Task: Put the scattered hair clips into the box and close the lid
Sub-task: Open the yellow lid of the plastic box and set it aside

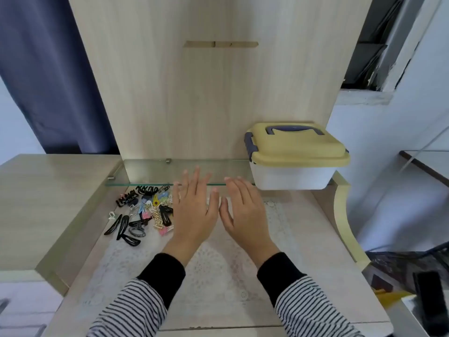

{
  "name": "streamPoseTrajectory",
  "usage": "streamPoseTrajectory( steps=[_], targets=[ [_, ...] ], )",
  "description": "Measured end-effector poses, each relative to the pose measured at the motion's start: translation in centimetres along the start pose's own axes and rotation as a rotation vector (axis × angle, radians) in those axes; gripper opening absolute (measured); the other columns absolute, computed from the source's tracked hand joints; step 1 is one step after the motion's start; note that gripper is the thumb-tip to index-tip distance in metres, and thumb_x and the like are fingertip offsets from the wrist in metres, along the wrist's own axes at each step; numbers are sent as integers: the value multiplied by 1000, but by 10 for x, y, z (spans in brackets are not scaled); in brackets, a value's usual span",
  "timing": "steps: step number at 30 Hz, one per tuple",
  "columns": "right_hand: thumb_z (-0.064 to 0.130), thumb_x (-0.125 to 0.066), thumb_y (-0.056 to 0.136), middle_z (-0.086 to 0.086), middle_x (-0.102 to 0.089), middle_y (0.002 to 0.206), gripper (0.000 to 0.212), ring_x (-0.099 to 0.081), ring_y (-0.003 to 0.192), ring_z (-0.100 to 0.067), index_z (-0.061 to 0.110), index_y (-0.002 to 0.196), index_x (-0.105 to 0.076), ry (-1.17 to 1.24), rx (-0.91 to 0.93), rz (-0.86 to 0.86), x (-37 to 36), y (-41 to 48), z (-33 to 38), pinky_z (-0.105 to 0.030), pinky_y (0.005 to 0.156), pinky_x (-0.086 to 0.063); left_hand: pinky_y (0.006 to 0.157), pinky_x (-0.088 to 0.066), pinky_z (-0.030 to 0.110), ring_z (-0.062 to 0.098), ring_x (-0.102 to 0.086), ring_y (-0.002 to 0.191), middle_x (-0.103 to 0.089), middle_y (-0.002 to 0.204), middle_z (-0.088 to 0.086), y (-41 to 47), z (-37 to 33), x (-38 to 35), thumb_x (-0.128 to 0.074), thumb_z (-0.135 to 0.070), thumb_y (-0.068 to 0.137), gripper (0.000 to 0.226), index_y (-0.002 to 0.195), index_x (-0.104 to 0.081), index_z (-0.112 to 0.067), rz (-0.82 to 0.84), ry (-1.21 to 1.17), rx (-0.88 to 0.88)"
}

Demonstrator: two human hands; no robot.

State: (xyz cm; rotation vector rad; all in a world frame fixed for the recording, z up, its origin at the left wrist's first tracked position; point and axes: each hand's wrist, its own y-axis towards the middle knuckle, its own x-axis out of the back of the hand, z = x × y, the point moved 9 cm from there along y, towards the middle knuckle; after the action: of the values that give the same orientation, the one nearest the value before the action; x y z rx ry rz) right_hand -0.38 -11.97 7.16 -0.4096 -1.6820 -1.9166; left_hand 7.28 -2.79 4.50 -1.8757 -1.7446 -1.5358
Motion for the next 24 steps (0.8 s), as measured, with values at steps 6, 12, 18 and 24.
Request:
streamPoseTrajectory(
  steps=[6,12,18,24],
  targets=[
    [8,-52,89,-13,-64,103,25,-57,98,-26,-2,110,-62,19,52,-170,55,63,-21,-33,90,-46,104,-34,26,10,-46,125,-51,137,-4,53,-63,22,-27,-38,101,43,135,-48,-21,-61,-440,-82],
    [17,-48,92,-7,-63,100,24,-57,91,-23,5,107,-61,-45,11,-92,78,101,-81,-32,80,-46,97,-34,25,12,-46,124,-49,139,-2,98,-89,-7,-33,-40,99,44,137,-45,-24,55,-539,-30],
    [22,-47,94,-4,-64,101,23,-57,94,-22,10,104,-63,-26,-254,26,86,109,-170,-33,79,-46,83,-39,32,27,-54,110,-56,112,3,126,-88,-47,-32,-43,93,37,112,-54,-19,219,-451,-2],
    [23,-43,96,3,-61,107,26,-52,99,-14,13,108,-63,123,-659,129,93,95,-253,-22,81,-35,90,-37,29,25,-49,123,-50,138,6,132,-70,-66,-34,-43,99,51,143,-38,-18,255,-504,273]
  ],
)
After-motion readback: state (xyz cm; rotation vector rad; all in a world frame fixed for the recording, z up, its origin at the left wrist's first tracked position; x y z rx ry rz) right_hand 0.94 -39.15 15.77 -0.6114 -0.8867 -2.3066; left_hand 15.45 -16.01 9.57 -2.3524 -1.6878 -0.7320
